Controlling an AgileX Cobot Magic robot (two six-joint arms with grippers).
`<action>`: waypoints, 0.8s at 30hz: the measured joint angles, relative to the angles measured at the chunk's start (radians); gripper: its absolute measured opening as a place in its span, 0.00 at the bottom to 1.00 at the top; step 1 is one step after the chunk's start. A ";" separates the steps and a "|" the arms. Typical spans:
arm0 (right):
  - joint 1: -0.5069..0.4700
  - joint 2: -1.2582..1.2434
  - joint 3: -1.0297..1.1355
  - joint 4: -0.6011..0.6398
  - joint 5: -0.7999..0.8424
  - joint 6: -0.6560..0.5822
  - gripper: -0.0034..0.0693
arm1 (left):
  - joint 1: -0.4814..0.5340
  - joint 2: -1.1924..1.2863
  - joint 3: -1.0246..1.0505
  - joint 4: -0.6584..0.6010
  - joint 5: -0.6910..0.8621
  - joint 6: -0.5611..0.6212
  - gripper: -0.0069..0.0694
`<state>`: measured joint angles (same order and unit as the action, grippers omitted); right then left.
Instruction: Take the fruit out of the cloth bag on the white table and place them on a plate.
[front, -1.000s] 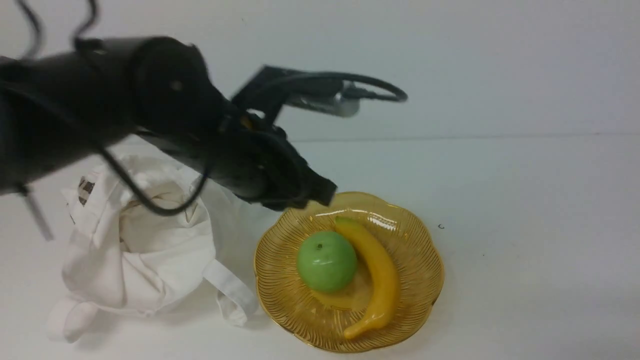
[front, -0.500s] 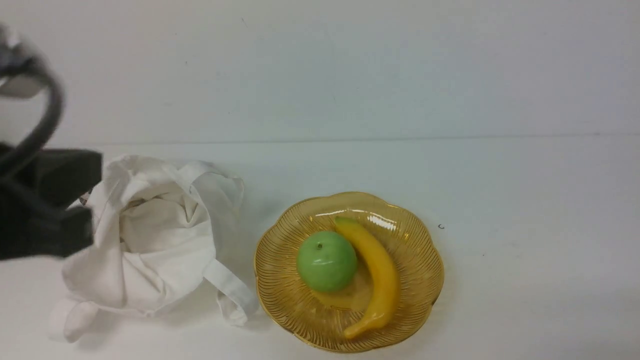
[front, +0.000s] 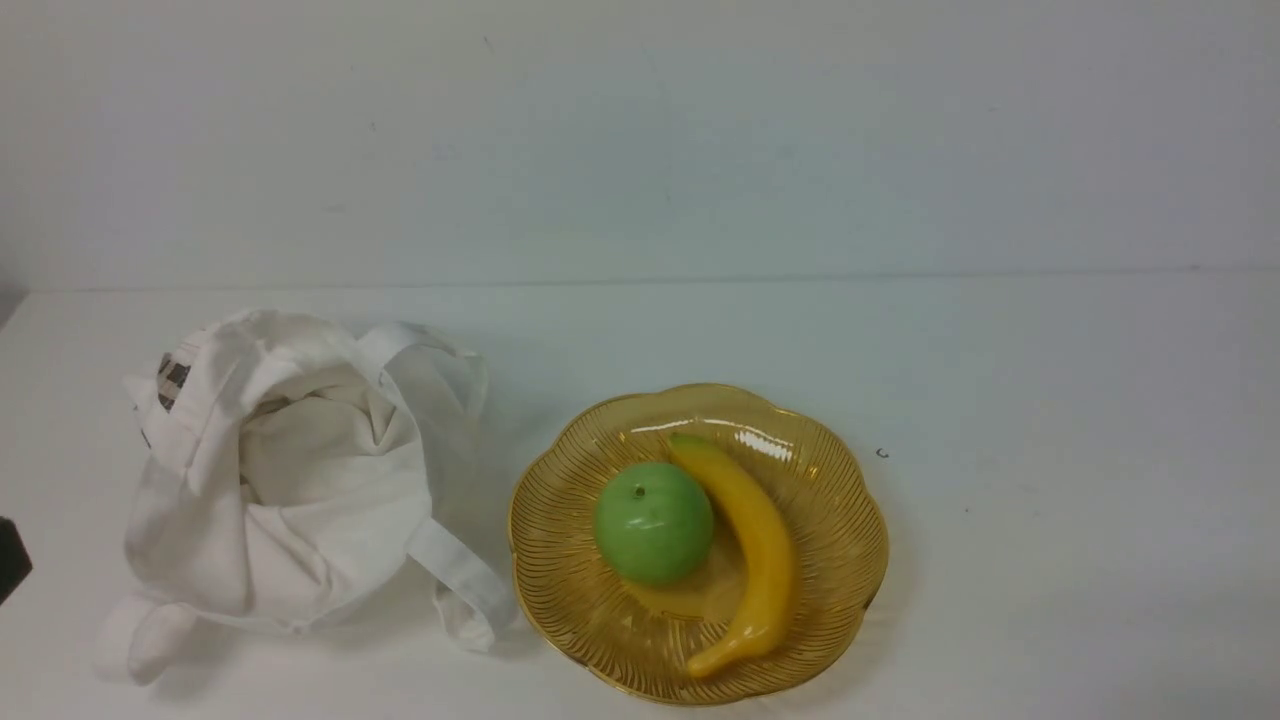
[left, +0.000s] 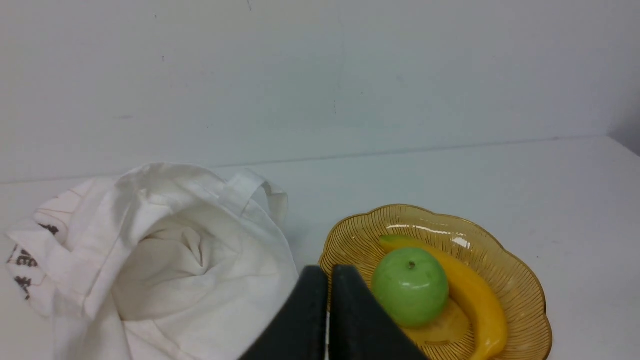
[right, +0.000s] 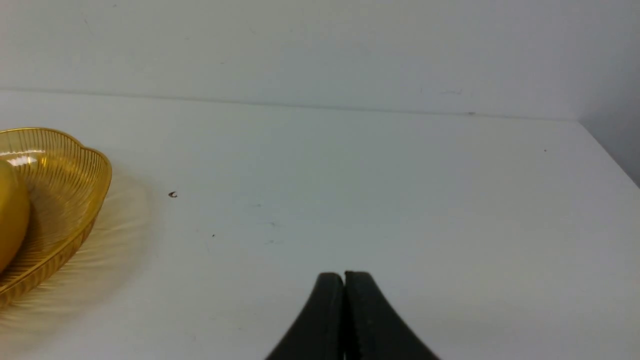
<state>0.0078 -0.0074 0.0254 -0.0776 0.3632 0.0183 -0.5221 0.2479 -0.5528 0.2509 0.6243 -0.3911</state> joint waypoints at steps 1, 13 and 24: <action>0.000 0.000 0.000 0.000 0.000 0.000 0.03 | 0.000 0.000 0.000 0.000 0.000 0.000 0.08; 0.000 0.000 0.000 0.000 0.000 0.000 0.03 | 0.011 -0.022 0.011 -0.005 -0.002 0.004 0.08; 0.000 0.000 0.000 0.000 0.000 0.000 0.03 | 0.378 -0.200 0.335 -0.289 -0.230 0.414 0.08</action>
<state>0.0078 -0.0074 0.0254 -0.0776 0.3632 0.0183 -0.1445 0.0477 -0.2181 -0.0381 0.3938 0.0234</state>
